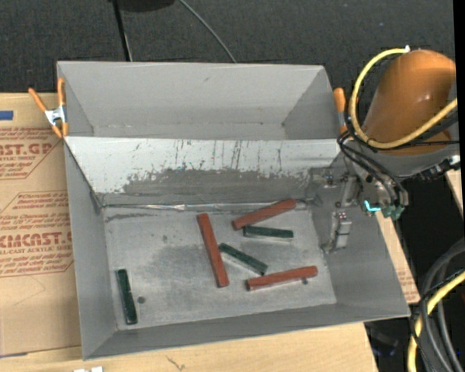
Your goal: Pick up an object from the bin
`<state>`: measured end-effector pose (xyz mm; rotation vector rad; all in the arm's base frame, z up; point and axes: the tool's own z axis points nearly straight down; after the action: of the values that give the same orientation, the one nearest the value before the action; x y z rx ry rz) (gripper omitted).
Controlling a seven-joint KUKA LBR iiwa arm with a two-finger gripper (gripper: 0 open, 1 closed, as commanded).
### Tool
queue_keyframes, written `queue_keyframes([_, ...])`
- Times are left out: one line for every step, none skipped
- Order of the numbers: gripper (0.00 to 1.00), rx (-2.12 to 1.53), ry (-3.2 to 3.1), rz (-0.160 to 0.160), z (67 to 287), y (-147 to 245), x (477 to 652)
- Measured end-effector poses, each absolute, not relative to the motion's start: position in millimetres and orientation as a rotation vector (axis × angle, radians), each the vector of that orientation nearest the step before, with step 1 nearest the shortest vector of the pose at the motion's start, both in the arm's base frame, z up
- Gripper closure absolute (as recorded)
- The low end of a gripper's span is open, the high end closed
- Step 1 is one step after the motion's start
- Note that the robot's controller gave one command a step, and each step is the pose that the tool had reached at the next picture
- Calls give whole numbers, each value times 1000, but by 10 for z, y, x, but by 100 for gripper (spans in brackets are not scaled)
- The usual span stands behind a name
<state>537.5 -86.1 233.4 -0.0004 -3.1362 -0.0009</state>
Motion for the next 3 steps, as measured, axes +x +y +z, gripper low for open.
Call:
queue_keyframes([0, 2, -3144, 1, 2373, -858, 5391])
queue_keyframes([0, 29, -3149, 2, 1831, -874, 5231])
queue_keyframes([100, -482, -3104, 0, 787, -1147, 5352])
